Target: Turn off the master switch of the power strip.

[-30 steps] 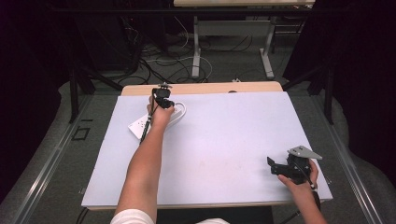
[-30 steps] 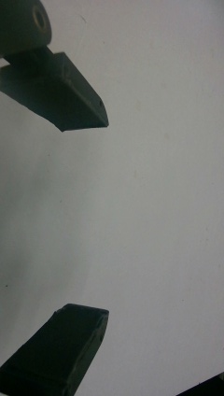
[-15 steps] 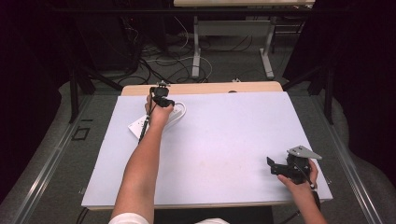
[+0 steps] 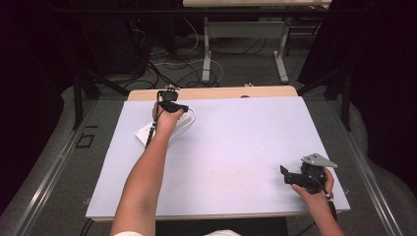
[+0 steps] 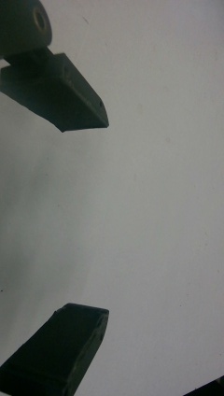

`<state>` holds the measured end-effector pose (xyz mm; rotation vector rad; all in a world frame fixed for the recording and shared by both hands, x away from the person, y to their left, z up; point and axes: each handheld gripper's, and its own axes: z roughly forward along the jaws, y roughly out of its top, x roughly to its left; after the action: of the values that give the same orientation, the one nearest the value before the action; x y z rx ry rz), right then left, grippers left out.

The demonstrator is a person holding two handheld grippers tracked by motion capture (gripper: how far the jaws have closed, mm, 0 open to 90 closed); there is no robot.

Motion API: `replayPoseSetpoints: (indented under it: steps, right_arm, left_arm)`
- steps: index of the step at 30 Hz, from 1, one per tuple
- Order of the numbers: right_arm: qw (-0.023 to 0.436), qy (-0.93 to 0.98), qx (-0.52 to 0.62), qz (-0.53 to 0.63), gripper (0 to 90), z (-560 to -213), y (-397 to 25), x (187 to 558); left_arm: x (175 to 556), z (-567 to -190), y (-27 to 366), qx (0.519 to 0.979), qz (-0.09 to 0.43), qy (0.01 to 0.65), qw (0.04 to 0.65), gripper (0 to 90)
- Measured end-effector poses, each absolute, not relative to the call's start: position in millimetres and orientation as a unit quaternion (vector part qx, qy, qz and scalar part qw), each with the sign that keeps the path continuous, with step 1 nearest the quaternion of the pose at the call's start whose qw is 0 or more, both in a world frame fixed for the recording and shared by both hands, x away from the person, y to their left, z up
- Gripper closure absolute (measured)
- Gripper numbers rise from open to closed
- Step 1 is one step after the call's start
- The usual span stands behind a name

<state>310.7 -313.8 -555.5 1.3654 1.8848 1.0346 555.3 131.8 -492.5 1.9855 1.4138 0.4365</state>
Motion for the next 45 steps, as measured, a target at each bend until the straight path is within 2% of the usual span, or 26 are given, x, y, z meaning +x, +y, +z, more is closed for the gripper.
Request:
replayPoseSetpoints:
  steps: [8,21,33,37,42,45]
  right_arm:
    - [0.289,0.711,0.510,0.389,7.1,-555.3,-312.9,310.6]
    - [0.292,0.710,0.508,0.389,7.1,-554.4,-313.4,310.7]
    - [0.291,0.710,0.508,0.392,7.1,-553.6,-313.9,310.4]
    - [0.291,0.710,0.507,0.392,7.1,-553.5,-313.9,310.6]
    - [0.291,0.712,0.506,0.391,7.1,-553.2,-313.5,310.7]
    - [0.292,0.712,0.506,0.390,7.1,-553.1,-313.2,310.7]
  left_arm:
    - [547.8,-485.9,128.6,0.766,0.173,0.524,0.330,40.1]
    - [527.4,-471.2,128.0,0.765,0.178,0.499,0.365,40.6]
    - [509.9,-462.0,128.4,0.776,0.166,0.481,0.372,36.2]
    - [501.9,-460.0,127.4,0.777,0.165,0.476,0.376,31.0]
    - [492.5,-456.4,126.1,0.777,0.162,0.474,0.380,16.3]
    - [486.5,-454.0,125.2,0.773,0.163,0.471,0.393,12.3]
